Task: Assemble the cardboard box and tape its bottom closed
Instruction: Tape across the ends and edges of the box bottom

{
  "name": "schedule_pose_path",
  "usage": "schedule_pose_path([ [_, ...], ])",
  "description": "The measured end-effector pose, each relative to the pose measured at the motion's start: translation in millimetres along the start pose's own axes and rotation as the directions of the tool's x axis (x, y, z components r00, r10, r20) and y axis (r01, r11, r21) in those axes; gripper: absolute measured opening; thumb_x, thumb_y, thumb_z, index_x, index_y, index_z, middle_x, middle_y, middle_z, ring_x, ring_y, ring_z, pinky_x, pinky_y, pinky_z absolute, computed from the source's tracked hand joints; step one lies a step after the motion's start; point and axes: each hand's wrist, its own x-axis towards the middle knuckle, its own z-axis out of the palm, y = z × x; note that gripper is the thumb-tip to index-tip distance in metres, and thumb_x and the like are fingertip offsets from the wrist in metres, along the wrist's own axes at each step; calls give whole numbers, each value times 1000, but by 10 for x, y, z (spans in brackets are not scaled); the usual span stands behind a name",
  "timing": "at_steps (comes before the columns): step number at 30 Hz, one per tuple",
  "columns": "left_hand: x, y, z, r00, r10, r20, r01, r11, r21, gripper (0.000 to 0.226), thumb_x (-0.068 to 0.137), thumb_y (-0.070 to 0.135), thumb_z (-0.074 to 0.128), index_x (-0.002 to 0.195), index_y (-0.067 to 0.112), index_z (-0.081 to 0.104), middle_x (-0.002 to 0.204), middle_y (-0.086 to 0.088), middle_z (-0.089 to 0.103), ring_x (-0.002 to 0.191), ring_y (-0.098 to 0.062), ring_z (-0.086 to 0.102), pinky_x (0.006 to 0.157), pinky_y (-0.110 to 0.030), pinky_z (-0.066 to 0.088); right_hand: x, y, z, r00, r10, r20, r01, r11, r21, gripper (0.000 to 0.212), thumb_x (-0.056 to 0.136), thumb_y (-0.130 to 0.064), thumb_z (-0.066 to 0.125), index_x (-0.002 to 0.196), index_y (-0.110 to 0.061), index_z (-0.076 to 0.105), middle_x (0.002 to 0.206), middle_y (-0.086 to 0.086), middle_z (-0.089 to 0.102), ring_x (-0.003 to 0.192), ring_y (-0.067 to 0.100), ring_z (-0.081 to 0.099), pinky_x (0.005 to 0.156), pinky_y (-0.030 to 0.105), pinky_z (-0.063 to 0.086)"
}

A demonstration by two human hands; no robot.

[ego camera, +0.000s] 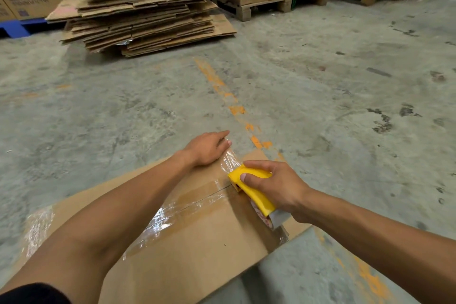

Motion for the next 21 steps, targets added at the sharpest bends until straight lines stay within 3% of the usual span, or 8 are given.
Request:
schedule_pose_path([
  [3, -24, -35, 86, 998, -33, 54, 31, 999, 30, 57, 100, 53, 28, 152, 29, 28, 146, -6, 48, 134, -28, 45, 108, -45, 36, -11, 2, 16, 1000, 4, 10, -5, 1000, 18, 39, 83, -32, 75, 121, -32, 66, 111, 20, 66, 51, 25, 63, 50, 31, 54],
  [5, -53, -10, 108, 1000, -3, 9, 2, 997, 75, 54, 102, 49, 27, 153, 32, 26, 149, -4, 45, 136, -26, 41, 109, -46, 34, 0, 6, 26, 1000, 3, 8, -3, 1000, 7, 40, 83, -32, 75, 122, -32, 65, 108, 19, 66, 48, 24, 62, 48, 29, 52],
  [8, -169, 56, 134, 959, 240, -153, -214, 962, 169, 51, 101, 45, 25, 150, 33, 35, 156, 4, 35, 145, -19, 29, 115, -44, 24, 21, 14, 24, 999, 24, 21, -24, 999, 30, 37, 84, -29, 74, 119, -30, 64, 92, 19, 65, 43, 26, 59, 45, 29, 50],
  [11, -315, 113, 236, 923, 385, 15, -381, 905, 192, 60, 97, 55, 9, 147, 38, 38, 156, 14, 33, 150, -10, 14, 121, -41, 4, 38, 3, 0, 1000, 14, 24, -15, 1000, 25, 28, 86, -25, 73, 112, -31, 64, 75, 13, 65, 37, 18, 58, 41, 24, 47],
  [15, -251, 33, 232, 920, 382, 81, -391, 900, 195, 63, 94, 61, 5, 142, 42, 42, 157, 16, 30, 151, -10, 5, 121, -43, -3, 127, -62, 20, 1000, 5, 15, -5, 1000, -10, 23, 88, -22, 71, 111, -26, 67, 73, 7, 64, 34, 8, 56, 35, 19, 44],
  [21, 44, -119, 28, 942, 288, 174, -321, 925, 206, 48, 101, 52, 19, 142, 39, 43, 161, 9, 22, 152, -19, -3, 119, -50, -8, 483, -234, 70, 1000, -15, 5, 15, 998, -58, 29, 88, -22, 70, 117, -17, 69, 74, 13, 65, 36, 15, 56, 35, 20, 44],
])
